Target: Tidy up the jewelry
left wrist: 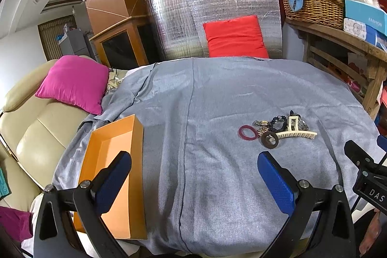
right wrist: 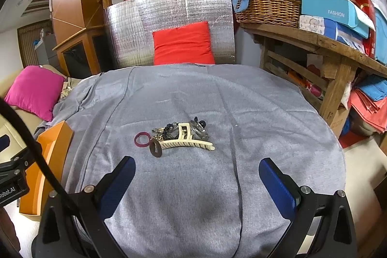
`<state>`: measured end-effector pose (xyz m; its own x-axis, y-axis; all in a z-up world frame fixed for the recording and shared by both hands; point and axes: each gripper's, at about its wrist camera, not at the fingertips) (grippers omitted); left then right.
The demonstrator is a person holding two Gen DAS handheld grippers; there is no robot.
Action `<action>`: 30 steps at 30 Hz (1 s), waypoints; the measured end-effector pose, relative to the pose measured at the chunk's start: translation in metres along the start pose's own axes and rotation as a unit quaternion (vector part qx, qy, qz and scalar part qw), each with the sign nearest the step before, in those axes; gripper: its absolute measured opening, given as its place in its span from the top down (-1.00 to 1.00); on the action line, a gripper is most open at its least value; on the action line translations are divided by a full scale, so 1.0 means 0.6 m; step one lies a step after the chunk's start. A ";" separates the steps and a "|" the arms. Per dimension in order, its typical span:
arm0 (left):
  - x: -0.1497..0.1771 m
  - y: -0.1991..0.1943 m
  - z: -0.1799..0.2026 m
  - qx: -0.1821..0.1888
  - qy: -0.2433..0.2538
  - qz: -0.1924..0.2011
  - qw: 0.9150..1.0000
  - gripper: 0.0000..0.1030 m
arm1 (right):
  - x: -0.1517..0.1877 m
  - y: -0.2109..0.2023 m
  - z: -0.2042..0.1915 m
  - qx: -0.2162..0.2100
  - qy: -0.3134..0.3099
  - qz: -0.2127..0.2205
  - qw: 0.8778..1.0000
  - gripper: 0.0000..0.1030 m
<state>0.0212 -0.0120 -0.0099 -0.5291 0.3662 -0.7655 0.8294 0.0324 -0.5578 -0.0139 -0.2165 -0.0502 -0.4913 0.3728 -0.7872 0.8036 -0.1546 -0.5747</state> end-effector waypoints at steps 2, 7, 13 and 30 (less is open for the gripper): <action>0.000 0.002 0.001 0.000 0.001 -0.001 1.000 -1.00 | -0.001 0.004 0.002 0.000 0.001 -0.001 1.000 -1.00; -0.003 0.011 0.005 0.002 0.002 -0.006 1.000 -1.00 | -0.004 0.015 0.006 0.001 0.003 -0.002 1.000 -1.00; -0.007 0.029 0.011 0.006 0.004 -0.013 1.000 -1.00 | -0.009 0.032 0.014 0.006 0.004 -0.004 1.000 -1.00; -0.009 0.251 0.116 0.192 -0.010 -0.110 0.975 -1.00 | -0.054 0.184 0.140 -0.057 0.098 -0.089 0.989 -0.90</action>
Point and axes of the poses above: each gripper's, at about its wrist camera, not at the fingertips, and y roughly the way its jaws point, z to its right, x to its underside, and after that the axes turned 8 degrees about y, right-handed
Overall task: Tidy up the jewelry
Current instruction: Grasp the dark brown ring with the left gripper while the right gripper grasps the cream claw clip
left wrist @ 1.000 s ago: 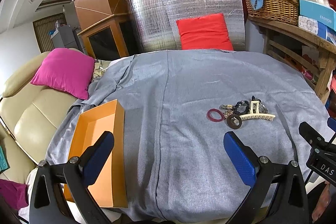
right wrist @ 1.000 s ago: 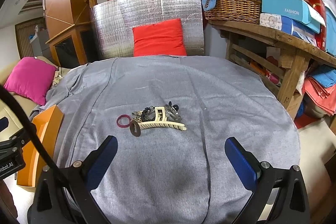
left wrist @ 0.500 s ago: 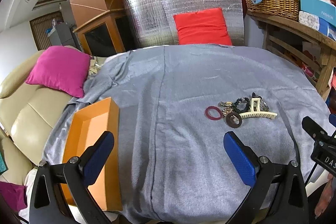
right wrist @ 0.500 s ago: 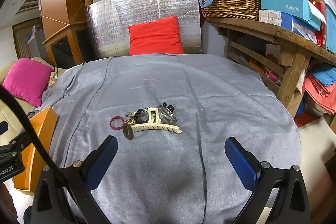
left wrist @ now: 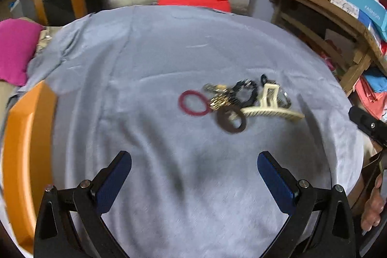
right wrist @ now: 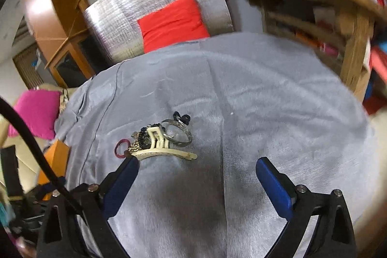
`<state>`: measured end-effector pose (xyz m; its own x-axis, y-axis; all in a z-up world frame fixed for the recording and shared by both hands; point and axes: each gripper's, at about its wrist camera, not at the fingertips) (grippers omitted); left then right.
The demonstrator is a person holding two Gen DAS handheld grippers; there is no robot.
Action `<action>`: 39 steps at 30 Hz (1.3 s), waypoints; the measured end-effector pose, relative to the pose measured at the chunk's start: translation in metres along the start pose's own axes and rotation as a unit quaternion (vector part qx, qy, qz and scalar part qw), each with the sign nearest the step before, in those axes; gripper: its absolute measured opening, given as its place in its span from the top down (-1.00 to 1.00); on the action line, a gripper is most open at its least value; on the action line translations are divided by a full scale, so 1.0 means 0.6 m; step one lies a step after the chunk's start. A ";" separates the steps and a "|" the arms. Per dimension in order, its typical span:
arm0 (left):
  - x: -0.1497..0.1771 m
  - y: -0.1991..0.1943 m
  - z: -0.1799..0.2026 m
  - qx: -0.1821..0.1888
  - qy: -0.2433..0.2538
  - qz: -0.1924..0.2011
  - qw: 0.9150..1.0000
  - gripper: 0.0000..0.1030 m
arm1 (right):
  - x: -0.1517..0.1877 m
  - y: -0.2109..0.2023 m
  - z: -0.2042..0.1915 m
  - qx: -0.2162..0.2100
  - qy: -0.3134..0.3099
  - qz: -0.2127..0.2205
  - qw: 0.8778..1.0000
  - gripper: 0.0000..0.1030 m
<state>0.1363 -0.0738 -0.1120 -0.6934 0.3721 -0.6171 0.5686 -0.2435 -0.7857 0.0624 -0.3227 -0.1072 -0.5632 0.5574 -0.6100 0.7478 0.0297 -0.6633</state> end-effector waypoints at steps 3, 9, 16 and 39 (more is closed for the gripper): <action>-0.014 0.024 0.009 0.026 -0.002 0.005 1.000 -0.93 | -0.006 0.018 0.019 -0.009 0.034 -0.018 0.999 -0.86; -0.025 0.073 0.029 0.074 -0.005 -0.015 0.997 -0.45 | -0.010 0.036 0.047 -0.022 0.087 -0.038 0.995 -0.84; -0.035 0.129 0.046 0.081 -0.006 -0.047 0.996 0.04 | -0.015 0.072 0.041 -0.025 0.073 -0.072 0.994 -0.57; -0.016 0.109 -0.083 0.053 -0.027 -0.045 0.997 0.92 | 0.006 0.208 -0.045 -0.055 -0.120 -0.175 0.976 0.56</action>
Point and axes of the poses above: each gripper's, at about its wrist camera, not at the fingertips, and y roughly the way its jaws point, z to its right, x to its underside, and after that the axes turned 8 degrees about y, right-handed
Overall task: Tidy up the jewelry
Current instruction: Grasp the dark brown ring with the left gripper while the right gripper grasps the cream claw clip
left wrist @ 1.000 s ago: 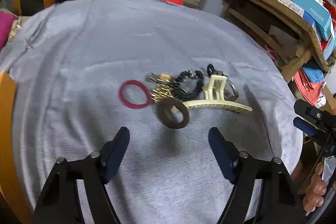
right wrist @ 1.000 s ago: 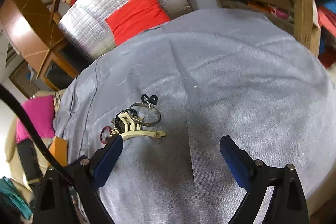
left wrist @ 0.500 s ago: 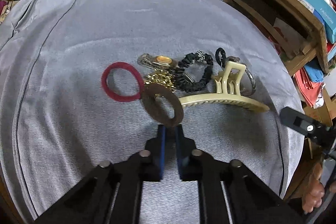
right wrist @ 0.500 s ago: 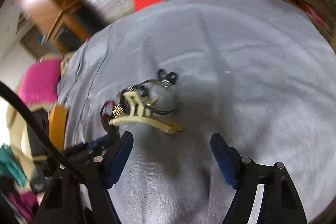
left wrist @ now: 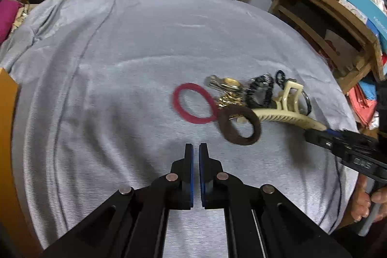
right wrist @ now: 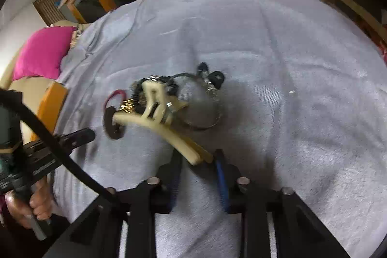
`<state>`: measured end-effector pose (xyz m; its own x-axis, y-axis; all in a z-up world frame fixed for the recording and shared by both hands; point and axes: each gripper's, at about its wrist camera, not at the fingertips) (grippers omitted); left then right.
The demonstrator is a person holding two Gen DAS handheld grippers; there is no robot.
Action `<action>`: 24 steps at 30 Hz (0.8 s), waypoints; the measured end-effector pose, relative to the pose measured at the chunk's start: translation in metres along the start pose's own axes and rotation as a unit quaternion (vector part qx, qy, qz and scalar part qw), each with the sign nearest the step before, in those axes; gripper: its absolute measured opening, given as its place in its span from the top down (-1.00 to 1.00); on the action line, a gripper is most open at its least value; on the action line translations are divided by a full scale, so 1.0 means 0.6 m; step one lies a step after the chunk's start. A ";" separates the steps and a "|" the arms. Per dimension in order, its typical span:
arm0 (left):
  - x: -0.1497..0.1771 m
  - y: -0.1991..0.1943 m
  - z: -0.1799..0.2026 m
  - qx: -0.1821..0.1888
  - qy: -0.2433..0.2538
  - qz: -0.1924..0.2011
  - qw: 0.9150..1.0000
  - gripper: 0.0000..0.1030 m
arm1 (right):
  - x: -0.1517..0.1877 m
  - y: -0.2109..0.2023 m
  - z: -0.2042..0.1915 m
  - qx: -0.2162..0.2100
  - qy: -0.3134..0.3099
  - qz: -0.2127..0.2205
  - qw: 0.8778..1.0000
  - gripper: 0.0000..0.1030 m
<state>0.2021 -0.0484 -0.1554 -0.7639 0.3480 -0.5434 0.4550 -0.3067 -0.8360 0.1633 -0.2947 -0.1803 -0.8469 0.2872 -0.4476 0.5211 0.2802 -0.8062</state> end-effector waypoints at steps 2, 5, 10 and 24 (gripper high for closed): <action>-0.002 -0.001 -0.005 -0.006 -0.006 -0.001 1.000 0.92 | 0.008 -0.012 -0.007 -0.023 -0.001 -0.004 1.000 0.65; -0.006 0.002 -0.014 -0.012 -0.015 -0.002 1.000 0.92 | 0.029 -0.032 -0.017 -0.050 -0.018 -0.020 0.998 0.67; -0.009 0.004 -0.022 -0.013 -0.024 -0.002 1.000 0.92 | 0.045 -0.042 -0.029 -0.086 -0.038 -0.045 0.995 0.65; -0.017 0.020 -0.025 0.012 -0.047 -0.006 0.999 0.69 | 0.030 0.017 -0.061 -0.036 -0.056 -0.032 0.997 0.19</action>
Point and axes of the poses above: each gripper's, at about its wrist camera, not at the fingertips, and y roughly the way its jaws point, z to its right, x to its underside, and after that the axes turned 8 degrees about y, right-handed
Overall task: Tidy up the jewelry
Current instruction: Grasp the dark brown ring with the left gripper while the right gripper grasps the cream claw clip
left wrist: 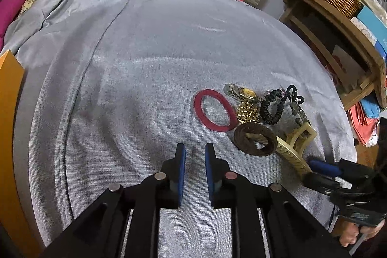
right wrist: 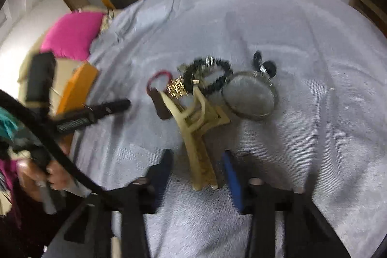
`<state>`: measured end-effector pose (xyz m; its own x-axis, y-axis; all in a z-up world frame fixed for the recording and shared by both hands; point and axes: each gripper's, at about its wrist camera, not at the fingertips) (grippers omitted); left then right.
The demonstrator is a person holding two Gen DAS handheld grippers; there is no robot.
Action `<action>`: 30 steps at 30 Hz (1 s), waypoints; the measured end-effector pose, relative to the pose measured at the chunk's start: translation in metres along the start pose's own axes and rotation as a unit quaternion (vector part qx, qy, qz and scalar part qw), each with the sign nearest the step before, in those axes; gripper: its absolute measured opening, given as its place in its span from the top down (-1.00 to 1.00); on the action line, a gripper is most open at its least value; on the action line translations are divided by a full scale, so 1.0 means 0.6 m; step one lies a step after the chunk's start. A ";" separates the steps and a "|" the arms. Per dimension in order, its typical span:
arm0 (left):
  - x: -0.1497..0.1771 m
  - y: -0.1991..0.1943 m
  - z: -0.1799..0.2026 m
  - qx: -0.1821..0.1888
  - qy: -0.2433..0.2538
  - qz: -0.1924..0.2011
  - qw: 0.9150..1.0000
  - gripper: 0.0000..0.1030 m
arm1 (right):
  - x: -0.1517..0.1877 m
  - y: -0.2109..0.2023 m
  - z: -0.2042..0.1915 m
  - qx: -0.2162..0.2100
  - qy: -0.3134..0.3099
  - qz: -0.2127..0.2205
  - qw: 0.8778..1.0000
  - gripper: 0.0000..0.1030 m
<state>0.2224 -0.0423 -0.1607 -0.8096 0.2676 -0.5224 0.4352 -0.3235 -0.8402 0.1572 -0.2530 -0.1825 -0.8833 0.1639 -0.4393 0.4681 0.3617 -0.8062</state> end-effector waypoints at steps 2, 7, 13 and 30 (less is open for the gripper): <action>0.002 0.001 -0.001 0.003 -0.001 -0.004 1.000 0.69 | 0.003 0.014 -0.004 0.018 -0.014 0.000 1.000 0.31; 0.003 0.005 0.003 0.007 0.000 -0.006 1.000 0.69 | 0.008 0.003 -0.018 0.026 -0.027 0.030 0.999 0.73; 0.003 0.009 0.027 0.021 0.015 -0.002 1.000 0.67 | 0.015 -0.056 0.019 0.017 0.015 0.056 0.998 0.78; -0.036 0.070 0.101 0.033 0.055 0.013 0.998 0.44 | 0.019 -0.029 0.052 -0.020 0.072 0.008 0.997 0.76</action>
<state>0.2343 -0.1164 -0.1759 -0.7488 0.3552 -0.5596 0.4256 -0.3895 -0.8168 0.1400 -0.2860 -0.1857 -0.8720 0.2995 -0.3872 0.4826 0.3935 -0.7825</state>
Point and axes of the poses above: each gripper's, at about its wrist camera, not at the fingertips, and y roughly the way its jaws point, z to its right, x to its underside, and after that the axes turned 8 degrees about y, right-handed
